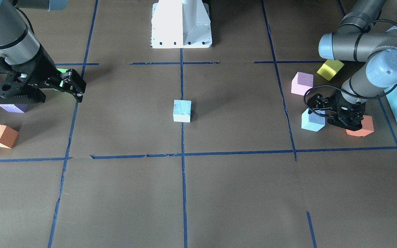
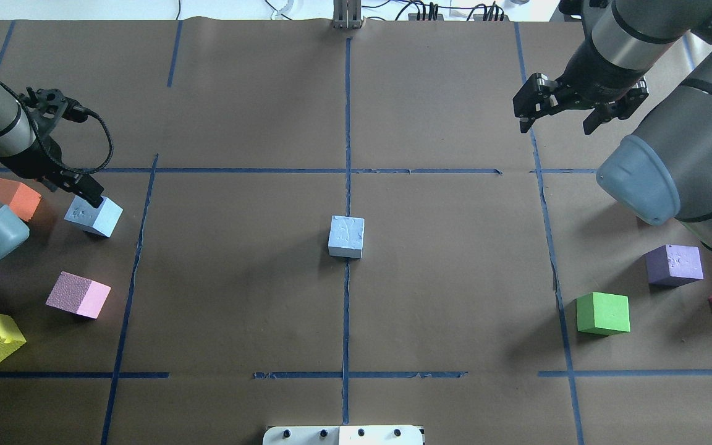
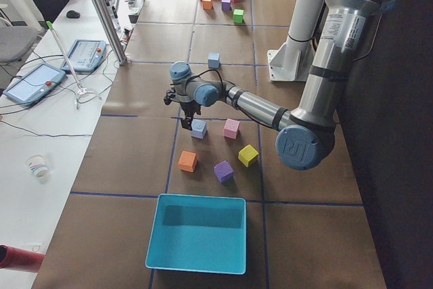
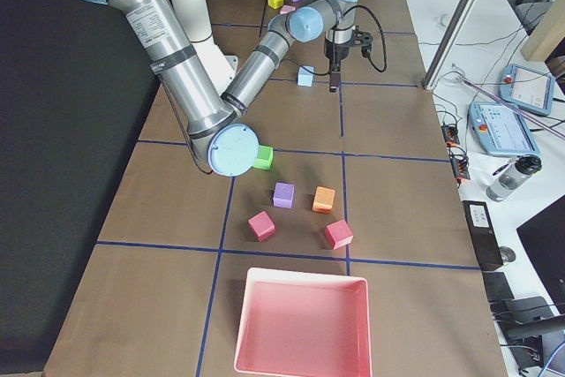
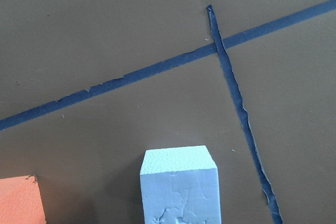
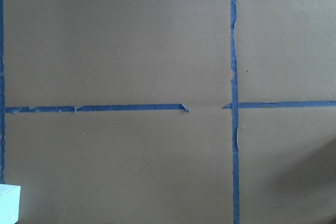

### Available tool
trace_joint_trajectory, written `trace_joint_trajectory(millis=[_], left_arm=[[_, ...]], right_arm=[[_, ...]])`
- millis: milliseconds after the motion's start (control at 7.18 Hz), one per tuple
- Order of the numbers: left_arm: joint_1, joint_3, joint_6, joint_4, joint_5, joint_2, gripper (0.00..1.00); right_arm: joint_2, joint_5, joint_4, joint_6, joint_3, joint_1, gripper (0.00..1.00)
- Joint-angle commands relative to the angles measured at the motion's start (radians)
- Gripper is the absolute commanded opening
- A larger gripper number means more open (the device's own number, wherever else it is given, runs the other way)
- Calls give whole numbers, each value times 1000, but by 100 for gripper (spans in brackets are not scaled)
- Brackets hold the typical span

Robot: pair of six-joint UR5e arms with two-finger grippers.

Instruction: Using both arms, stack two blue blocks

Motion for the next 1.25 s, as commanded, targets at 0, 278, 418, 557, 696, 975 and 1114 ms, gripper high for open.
trace_joint_trajectory(millis=[0, 278, 418, 557, 696, 975, 1114], left_arm=[[24, 27, -25, -51, 0, 11, 100], [47, 46, -32, -52, 0, 11, 100], [59, 47, -35, -52, 0, 11, 100], [59, 47, -36, -52, 0, 11, 100], [61, 55, -33, -52, 0, 9, 99], [62, 60, -30, -52, 0, 9, 53], [62, 52, -32, -52, 0, 11, 28]], right_arm=[[3, -1, -16, -13, 1, 8, 100], [0, 1, -16, -15, 2, 17, 100], [-3, -1, -16, -36, 2, 23, 100], [-15, 1, -18, -88, 1, 40, 100], [-46, 1, -18, -164, 11, 63, 100], [-117, 62, -18, -284, 28, 132, 100], [-140, 62, -18, -332, 30, 154, 100]])
